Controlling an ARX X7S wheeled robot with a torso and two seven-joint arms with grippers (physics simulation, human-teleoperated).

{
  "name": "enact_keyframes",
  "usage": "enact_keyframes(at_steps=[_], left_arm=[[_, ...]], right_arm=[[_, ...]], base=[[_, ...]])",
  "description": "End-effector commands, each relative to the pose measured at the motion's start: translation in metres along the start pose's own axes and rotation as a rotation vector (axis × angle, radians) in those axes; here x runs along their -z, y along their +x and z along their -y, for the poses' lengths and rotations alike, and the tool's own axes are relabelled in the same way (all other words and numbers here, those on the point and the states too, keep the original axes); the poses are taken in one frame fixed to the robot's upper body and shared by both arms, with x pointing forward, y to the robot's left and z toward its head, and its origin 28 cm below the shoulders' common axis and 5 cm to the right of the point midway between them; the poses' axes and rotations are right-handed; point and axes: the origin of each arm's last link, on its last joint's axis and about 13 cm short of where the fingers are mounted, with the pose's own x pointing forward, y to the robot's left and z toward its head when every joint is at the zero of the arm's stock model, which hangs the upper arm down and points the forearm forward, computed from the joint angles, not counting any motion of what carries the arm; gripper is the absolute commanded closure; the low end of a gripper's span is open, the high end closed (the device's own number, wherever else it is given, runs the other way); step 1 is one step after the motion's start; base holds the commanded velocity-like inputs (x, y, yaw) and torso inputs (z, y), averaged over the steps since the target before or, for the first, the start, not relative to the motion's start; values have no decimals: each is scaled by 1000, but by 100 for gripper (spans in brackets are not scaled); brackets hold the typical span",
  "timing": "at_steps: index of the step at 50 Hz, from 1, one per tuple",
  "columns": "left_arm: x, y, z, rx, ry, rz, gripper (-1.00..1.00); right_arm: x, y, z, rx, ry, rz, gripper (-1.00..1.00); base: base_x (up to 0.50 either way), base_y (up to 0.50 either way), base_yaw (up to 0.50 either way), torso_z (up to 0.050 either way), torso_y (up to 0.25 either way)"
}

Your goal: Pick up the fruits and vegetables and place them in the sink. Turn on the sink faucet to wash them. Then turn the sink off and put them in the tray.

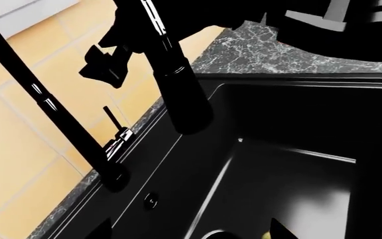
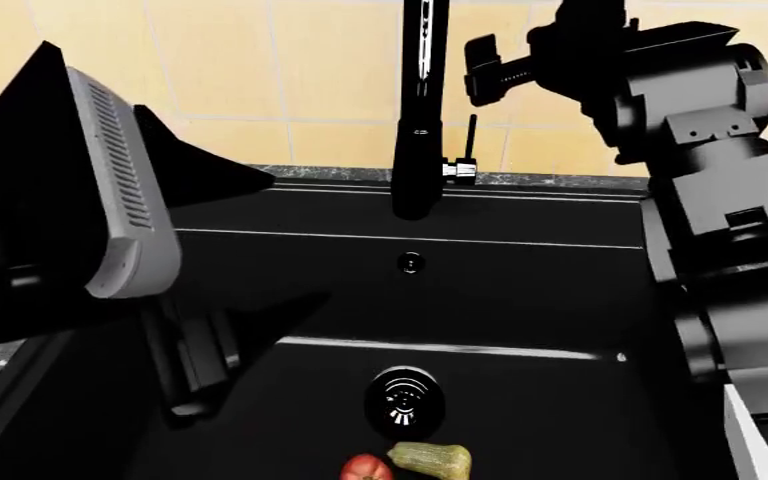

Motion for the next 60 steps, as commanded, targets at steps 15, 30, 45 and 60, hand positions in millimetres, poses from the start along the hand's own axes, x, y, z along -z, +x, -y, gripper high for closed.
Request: enact_keyframes(at_steps=[15,30,45,60], left_arm=[[0,-6,-1,12,25,19,-100],[-6,-13,-2,0,38,14,-100],[-14,-26,-3,-40,42,61,-100],[-11,-29,-3,-34,43,67,-100]], right_arm=[[23,16,-20,8,49,57,-100],[22,17,-19,24,25,75,-100],[20,18,-20,59,15,106,-100],[18,15,-14,108,7,106,-100]], base=[[0,0,0,0,0],[0,0,0,0,-173],[0,0,0,0,-6],[0,0,0,0,-75]])
